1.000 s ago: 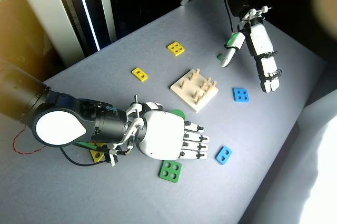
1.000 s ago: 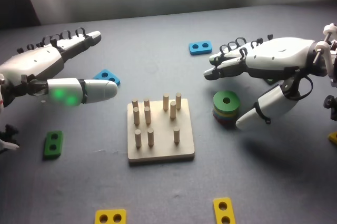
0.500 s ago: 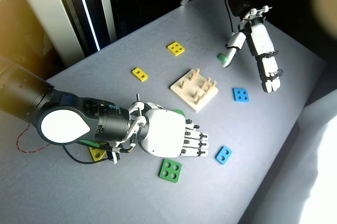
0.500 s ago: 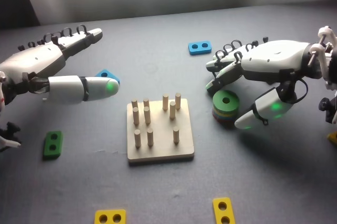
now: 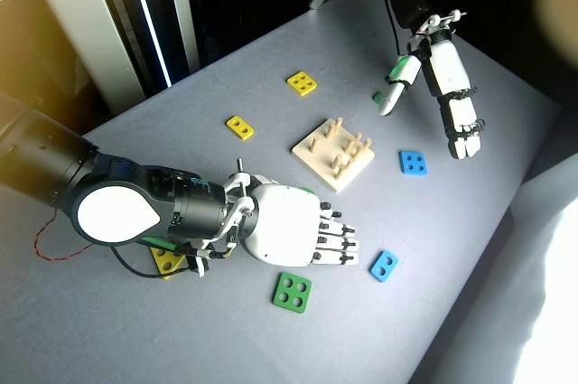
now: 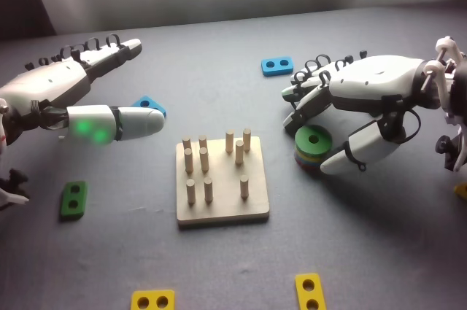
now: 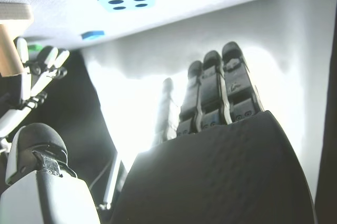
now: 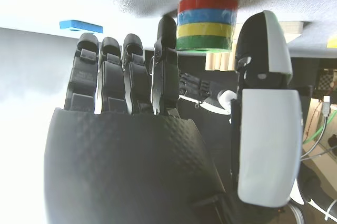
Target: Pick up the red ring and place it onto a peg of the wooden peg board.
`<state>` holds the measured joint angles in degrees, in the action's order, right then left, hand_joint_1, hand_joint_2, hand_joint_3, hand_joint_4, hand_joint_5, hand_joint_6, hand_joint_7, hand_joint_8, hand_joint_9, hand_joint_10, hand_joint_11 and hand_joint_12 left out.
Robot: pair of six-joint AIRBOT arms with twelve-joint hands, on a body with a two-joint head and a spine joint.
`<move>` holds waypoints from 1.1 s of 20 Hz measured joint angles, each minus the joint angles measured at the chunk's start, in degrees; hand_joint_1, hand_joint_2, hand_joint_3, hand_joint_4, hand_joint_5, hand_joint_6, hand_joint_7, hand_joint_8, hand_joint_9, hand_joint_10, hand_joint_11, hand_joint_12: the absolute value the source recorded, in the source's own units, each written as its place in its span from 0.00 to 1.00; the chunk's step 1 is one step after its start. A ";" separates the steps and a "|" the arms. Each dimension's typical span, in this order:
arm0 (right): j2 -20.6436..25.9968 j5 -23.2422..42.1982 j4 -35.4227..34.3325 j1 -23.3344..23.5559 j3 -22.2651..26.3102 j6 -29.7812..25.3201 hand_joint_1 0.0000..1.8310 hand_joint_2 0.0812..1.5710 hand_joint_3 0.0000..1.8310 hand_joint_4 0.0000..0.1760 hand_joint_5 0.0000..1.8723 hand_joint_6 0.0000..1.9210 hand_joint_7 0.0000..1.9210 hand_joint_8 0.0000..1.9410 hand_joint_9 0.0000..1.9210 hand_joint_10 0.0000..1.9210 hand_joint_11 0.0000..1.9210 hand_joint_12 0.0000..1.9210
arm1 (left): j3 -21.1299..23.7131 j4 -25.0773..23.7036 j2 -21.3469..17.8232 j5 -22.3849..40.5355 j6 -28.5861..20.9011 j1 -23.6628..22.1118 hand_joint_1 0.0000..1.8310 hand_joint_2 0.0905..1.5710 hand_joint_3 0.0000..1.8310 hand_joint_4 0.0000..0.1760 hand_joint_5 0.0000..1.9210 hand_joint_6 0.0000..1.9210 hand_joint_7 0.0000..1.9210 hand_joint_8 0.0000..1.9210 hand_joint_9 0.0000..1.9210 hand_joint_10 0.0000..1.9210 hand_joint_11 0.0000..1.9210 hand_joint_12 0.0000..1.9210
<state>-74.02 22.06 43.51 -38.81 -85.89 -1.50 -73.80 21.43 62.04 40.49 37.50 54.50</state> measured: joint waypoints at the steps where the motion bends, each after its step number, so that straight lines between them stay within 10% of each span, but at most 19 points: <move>1: -0.11 0.22 -0.17 0.00 -0.17 -0.13 0.54 0.65 0.00 0.00 0.37 0.05 0.11 0.00 0.01 0.00 0.00 0.00 | 0.00 0.02 0.00 -0.04 0.00 0.00 0.14 0.54 0.00 1.00 0.00 0.00 0.00 0.00 0.00 0.00 0.00 0.00; 3: -0.28 0.46 -0.35 0.02 -0.33 -0.24 0.60 0.68 0.01 0.00 0.41 0.06 0.12 0.00 0.02 0.00 0.00 0.00 | 0.00 0.02 0.00 0.00 0.00 0.00 0.14 0.55 0.00 1.00 0.00 0.00 0.00 0.00 0.00 0.00 0.00 0.00; 4: -0.35 0.59 -0.37 0.07 -0.35 -0.28 0.61 0.74 0.00 0.00 0.43 0.52 0.13 0.00 0.02 0.00 0.00 0.00 | 0.00 0.00 0.00 0.00 0.00 0.00 0.14 0.55 0.00 1.00 0.00 0.00 0.00 0.00 0.00 0.00 0.00 0.00; 5: -0.35 0.87 -0.37 0.07 -0.46 -0.42 0.61 0.76 0.00 0.00 0.42 0.64 0.14 0.00 0.02 0.00 0.00 0.00 | 0.00 0.02 0.00 0.00 0.00 0.00 0.14 0.54 0.00 1.00 0.00 0.00 0.00 0.00 0.00 0.00 0.00 0.00; 22: 1.09 5.62 3.72 1.53 1.29 -4.52 0.58 0.75 0.00 0.00 0.44 0.64 0.17 0.00 0.03 0.00 0.01 0.01 | 0.00 1.53 -0.20 0.48 0.02 1.62 0.15 0.55 0.00 1.00 0.00 0.00 0.00 0.00 0.00 0.00 0.00 0.00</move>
<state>-72.93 27.68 47.22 -37.28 -84.60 -6.02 -73.80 22.96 61.84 40.97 37.52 56.12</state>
